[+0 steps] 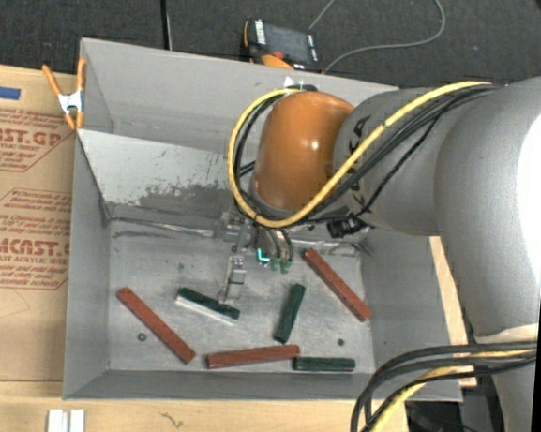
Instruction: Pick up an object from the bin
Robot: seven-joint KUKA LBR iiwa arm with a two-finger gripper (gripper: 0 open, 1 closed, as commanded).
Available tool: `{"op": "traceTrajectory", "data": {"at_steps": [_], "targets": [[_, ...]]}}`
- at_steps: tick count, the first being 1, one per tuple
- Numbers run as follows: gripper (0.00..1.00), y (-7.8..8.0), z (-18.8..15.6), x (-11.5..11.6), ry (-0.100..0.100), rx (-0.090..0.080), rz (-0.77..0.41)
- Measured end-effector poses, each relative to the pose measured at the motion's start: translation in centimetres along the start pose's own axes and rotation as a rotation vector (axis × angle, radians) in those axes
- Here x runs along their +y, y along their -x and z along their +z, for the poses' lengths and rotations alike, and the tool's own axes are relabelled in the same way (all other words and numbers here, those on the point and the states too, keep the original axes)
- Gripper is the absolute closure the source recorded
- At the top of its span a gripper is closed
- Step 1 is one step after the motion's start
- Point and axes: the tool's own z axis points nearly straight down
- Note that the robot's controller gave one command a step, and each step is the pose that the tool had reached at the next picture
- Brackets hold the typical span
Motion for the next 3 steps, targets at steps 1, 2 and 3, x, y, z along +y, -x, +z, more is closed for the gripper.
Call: {"op": "traceTrajectory", "data": {"at_steps": [1, 2, 3], "targets": [[0.00, -2.9, 6.0, 3.7, 0.001, 0.000, 0.020], [0.00, -4.5, 2.6, 1.8, 0.001, -0.007, 0.160], [0.00, -5.2, 0.8, 1.5, 0.001, -0.008, 0.229]]}}
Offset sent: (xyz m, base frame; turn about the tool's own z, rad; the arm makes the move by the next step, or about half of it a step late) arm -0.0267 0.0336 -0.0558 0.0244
